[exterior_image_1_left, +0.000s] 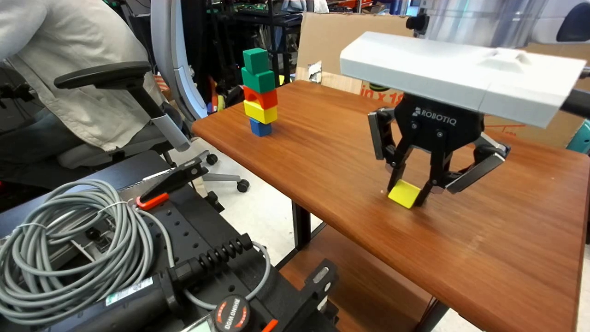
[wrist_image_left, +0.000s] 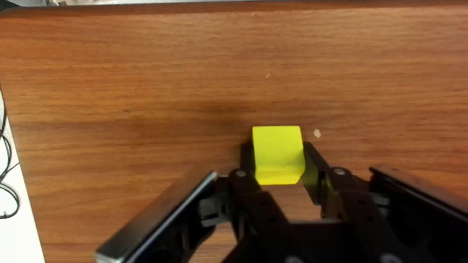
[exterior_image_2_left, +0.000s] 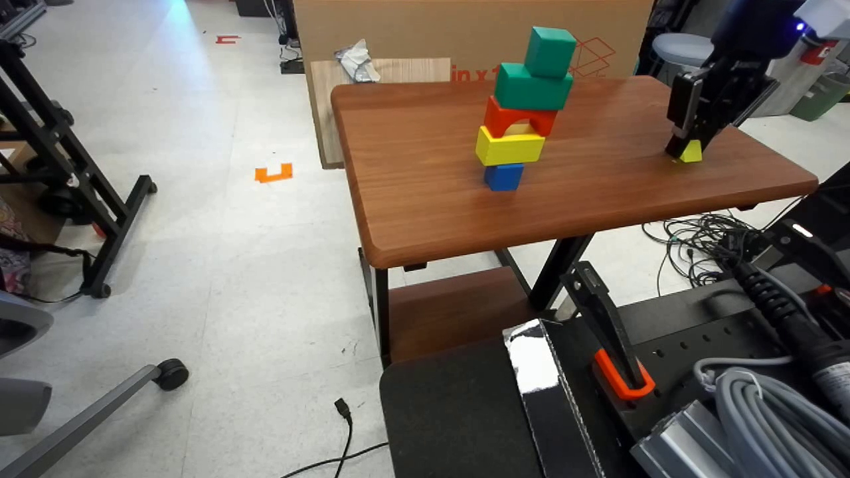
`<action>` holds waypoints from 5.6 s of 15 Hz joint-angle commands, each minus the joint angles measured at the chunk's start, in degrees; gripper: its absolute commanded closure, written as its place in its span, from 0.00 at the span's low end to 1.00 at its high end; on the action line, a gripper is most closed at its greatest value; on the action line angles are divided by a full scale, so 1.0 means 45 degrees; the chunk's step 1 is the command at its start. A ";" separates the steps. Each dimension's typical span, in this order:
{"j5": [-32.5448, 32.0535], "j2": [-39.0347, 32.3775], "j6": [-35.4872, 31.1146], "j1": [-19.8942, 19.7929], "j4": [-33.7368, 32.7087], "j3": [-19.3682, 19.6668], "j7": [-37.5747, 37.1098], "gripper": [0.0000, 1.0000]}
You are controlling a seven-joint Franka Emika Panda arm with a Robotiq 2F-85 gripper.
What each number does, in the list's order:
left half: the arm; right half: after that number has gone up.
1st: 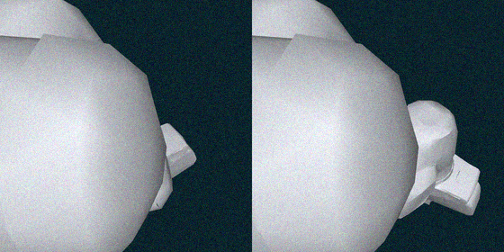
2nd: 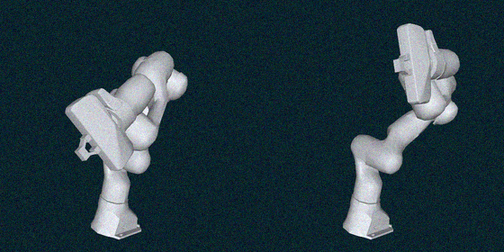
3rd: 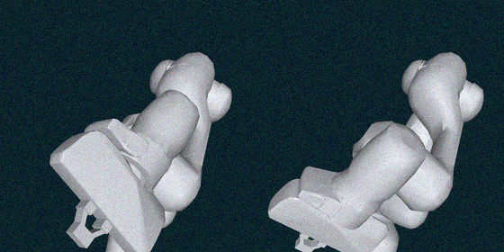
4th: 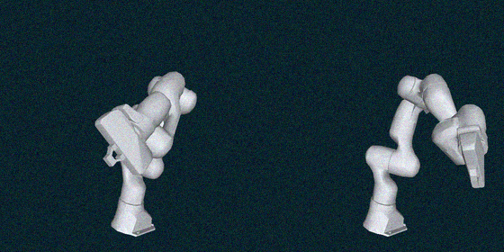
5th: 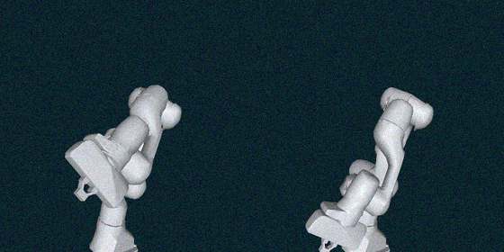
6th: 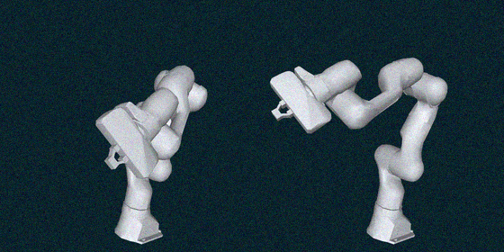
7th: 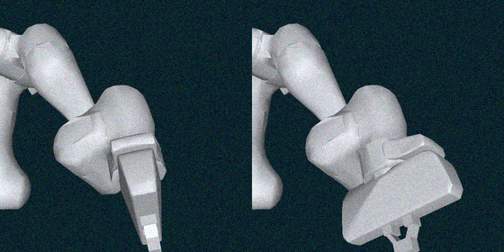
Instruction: Put the yellow triangle on top of the stack on the left.
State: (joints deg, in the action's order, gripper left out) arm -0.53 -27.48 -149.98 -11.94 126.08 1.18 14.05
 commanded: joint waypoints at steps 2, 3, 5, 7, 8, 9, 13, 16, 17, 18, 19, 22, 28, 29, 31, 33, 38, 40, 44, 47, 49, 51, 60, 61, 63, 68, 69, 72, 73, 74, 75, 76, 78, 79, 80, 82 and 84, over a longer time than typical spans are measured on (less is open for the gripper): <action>0.0958 0.0578 0.2097 -0.0334 -0.0126 -0.0082 -0.0122 0.92; 0.1162 0.0861 0.2412 -0.0322 0.0003 -0.0035 -0.0224 0.92; 0.1039 0.1508 0.3110 -0.0061 0.0177 0.0151 -0.0420 0.92; 0.0697 0.2222 0.4083 0.0412 0.0148 0.0303 -0.1134 0.92; 0.0667 0.2673 0.4415 0.0626 0.0209 0.0276 -0.1537 0.92; 0.0653 0.3180 0.4602 0.0862 0.0354 0.0223 -0.1949 0.92; 0.0624 0.5052 0.4733 0.2077 0.0839 -0.0196 -0.3661 0.92; 0.0787 0.5958 0.5255 0.2669 0.0665 -0.0507 -0.4360 0.92; 0.0934 0.6178 0.5590 0.2780 0.0479 -0.0583 -0.4472 0.92; 0.1020 0.6370 0.5864 0.2882 0.0360 -0.0648 -0.4682 0.92; 0.1029 0.6420 0.6141 0.2989 0.0163 -0.0718 -0.4998 0.92; 0.1076 0.6535 0.6775 0.3229 -0.0103 -0.0992 -0.5739 0.92; 0.1092 0.5782 0.6592 0.3846 -0.0377 -0.1648 -0.6709 0.92; 0.1119 0.5636 0.6649 0.3940 -0.0446 -0.1738 -0.6835 0.92; 0.1120 0.5257 0.6666 0.4116 -0.0620 -0.1876 -0.7038 0.92; 0.1020 0.4799 0.6621 0.4290 -0.0846 -0.1971 -0.7306 0.92; 0.0857 0.3689 0.6641 0.4619 -0.1626 -0.1983 -0.7947 0.92; 0.0846 0.3418 0.6717 0.4705 -0.1874 -0.1955 -0.8014 0.92; 0.0789 0.3329 0.6732 0.4810 -0.2004 -0.1910 -0.8240 0.92; 0.0782 0.3425 0.6814 0.4814 -0.1883 -0.1891 -0.8319 0.92; 0.0781 0.3485 0.6871 0.4785 -0.1814 -0.1862 -0.8350 0.92; 0.0785 0.3579 0.6819 0.4749 -0.1725 -0.1812 -0.8454 0.92; 0.0840 0.3674 0.6897 0.4661 -0.1556 -0.1601 -0.8437 0.92; 0.0851 0.3656 0.6947 0.4646 -0.1549 -0.1578 -0.8416 0.92; 0.0830 0.3632 0.6977 0.4644 -0.1512 -0.1543 -0.8422 0.92; 0.0801 0.3651 0.6968 0.4631 -0.1432 -0.1461 -0.8473 0.92; 0.0780 0.3646 0.6943 0.4638 -0.1409 -0.1448 -0.8506 0.92; 0.0673 0.3607 0.6874 0.4700 -0.1294 -0.1436 -0.8684 0.92; 0.0655 0.3601 0.6858 0.4717 -0.1252 -0.1443 -0.8747 0.92; 0.0633 0.3590 0.6853 0.4734 -0.1227 -0.1445 -0.8830 0.92; 0.0635 0.3581 0.6847 0.4740 -0.1200 -0.1448 -0.8883 0.92; 0.0658 0.3578 0.6875 0.4743 -0.1182 -0.1455 -0.8928 0.42; 0.0687 0.3624 0.6895 0.4742 -0.1149 -0.1459 -0.9022 0.34; 0.0684 0.3672 0.6835 0.4740 -0.1112 -0.1459 -0.9039 0.26; 0.0643 0.3727 0.6754 0.4751 -0.1067 -0.1452 -0.9104 0.19; 0.0568 0.3889 0.6696 0.4761 -0.0972 -0.1440 -0.9195 0.04; 0.0556 0.4091 0.6687 0.4740 -0.0891 -0.1438 -0.9239 0.00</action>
State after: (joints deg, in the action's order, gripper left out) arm 2.98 -11.77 -120.30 8.79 120.66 -5.67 -26.12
